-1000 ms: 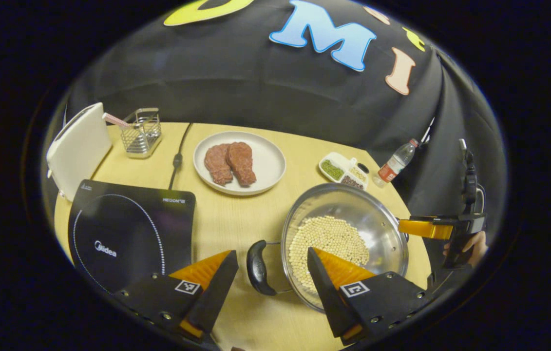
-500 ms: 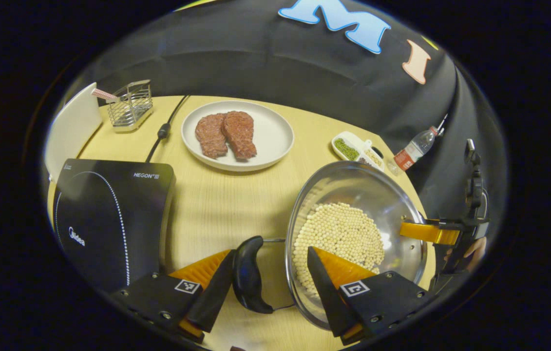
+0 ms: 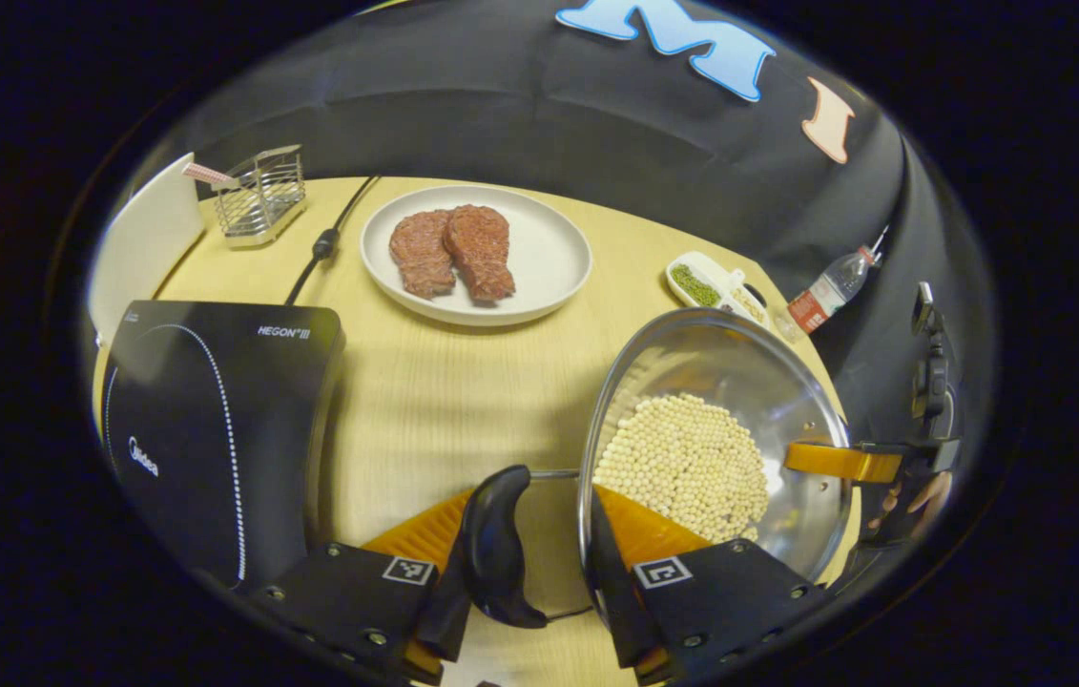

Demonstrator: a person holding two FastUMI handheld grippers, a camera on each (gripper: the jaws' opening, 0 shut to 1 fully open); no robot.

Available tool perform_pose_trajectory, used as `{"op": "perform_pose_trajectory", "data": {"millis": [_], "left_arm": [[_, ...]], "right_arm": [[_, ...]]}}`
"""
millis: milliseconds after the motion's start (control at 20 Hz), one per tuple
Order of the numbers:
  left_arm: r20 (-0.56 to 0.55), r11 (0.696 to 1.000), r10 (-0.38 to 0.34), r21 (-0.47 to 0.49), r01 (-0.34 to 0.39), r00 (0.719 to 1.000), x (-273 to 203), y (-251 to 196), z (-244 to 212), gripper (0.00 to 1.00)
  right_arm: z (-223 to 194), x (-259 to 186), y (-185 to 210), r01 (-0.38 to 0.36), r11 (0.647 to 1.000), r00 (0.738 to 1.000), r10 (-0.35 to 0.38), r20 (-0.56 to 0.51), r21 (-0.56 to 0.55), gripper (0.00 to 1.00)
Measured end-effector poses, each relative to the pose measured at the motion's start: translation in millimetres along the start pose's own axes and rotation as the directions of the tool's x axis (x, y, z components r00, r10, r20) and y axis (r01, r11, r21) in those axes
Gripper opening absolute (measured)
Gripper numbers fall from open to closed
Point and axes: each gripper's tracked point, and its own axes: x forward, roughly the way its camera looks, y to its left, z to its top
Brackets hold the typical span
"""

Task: First push the handle of the pot to place it horizontally, then grasp the pot with both hands and set it on the induction cooktop.

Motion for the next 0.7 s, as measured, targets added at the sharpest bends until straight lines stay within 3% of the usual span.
{"op": "perform_pose_trajectory", "data": {"millis": [150, 200, 250, 350, 450, 600, 700], "left_arm": [[-0.012, 1.0, -0.007, -0.022, 0.006, 1.0, 0, 2, -2, 0.64], [-0.014, 1.0, -0.01, -0.022, 0.01, 1.0, 0, 1, -2, 0.56], [-0.016, 1.0, -0.01, -0.02, 0.01, 1.0, 1, 0, -1, 0.61], [-0.028, 1.0, -0.006, -0.016, 0.005, 1.0, 0, 1, -3, 0.56], [-0.052, 1.0, 0.002, -0.022, -0.003, 0.999, 1, 0, -9, 0.56], [-0.064, 1.0, -0.008, -0.012, 0.007, 0.998, -16, -6, -18, 0.6], [-0.058, 1.0, -0.012, 0.006, 0.012, 0.998, -28, -10, -18, 0.56]], "right_arm": [[-1, 1, 0, -0.001, 1.0, 1.0, 0.001, -0.009, 0.012, 0.59], [-1, 0, 1, 0.0, 1.0, 1.0, 0.001, -0.013, 0.016, 0.58], [-3, 0, 0, 0.001, 1.0, 1.0, 0.0, -0.019, 0.015, 0.55], [-7, -3, 1, 0.004, 1.0, 1.0, -0.004, -0.027, -0.002, 0.55], [-13, -8, 1, 0.011, 1.0, 0.999, -0.011, -0.033, -0.004, 0.51], [-25, -20, 1, 0.017, 1.0, 0.998, -0.017, -0.054, 0.016, 0.54], [-31, -33, 1, 0.025, 0.999, 0.999, -0.024, -0.043, 0.023, 0.51]]}}
